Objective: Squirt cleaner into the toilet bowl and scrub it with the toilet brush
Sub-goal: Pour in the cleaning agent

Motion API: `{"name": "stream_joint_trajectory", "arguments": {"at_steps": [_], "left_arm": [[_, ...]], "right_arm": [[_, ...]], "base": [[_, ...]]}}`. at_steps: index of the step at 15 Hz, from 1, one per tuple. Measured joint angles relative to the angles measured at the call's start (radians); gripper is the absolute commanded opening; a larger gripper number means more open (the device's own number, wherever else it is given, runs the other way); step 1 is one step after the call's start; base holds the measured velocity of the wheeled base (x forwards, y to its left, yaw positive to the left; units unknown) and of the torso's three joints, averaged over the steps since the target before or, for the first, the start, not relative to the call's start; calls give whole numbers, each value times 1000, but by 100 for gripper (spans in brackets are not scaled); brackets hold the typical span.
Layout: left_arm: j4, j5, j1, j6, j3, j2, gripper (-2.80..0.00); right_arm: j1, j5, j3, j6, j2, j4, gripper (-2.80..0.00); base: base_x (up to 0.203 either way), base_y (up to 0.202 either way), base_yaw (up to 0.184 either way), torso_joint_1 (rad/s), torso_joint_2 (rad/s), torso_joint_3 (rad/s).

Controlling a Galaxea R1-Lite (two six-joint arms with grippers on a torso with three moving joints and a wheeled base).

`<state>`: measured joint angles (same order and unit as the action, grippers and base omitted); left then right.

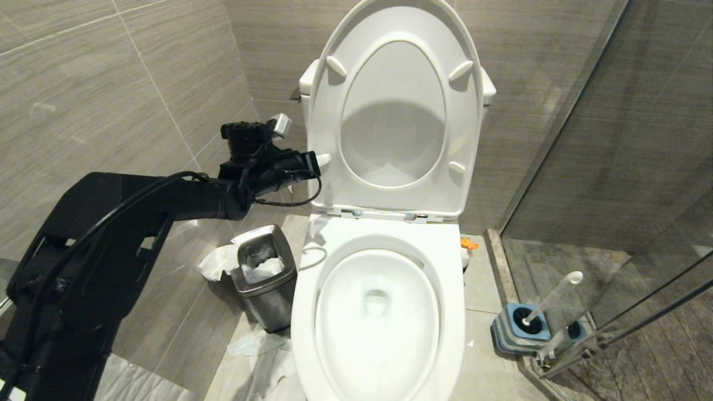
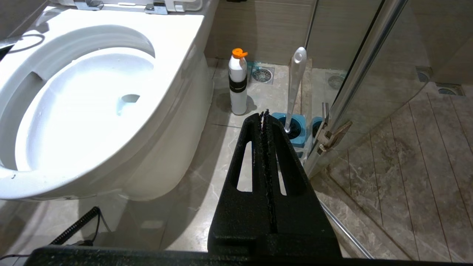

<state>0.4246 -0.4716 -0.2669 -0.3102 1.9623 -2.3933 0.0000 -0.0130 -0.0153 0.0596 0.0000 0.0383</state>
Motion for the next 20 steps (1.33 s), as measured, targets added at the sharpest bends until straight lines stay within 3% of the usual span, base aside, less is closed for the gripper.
{"name": "stream_joint_trajectory", "arguments": {"at_steps": [6, 20], "left_arm": [[96, -7, 47, -6, 0, 8, -280], [120, -63, 75, 7, -1, -14, -280]], "right_arm": [[0, 0, 0, 0, 0, 0, -280], [0, -1, 0, 0, 0, 0, -280]], "base": [[0, 0, 0, 0, 0, 0], [0, 0, 0, 0, 0, 0]]}}
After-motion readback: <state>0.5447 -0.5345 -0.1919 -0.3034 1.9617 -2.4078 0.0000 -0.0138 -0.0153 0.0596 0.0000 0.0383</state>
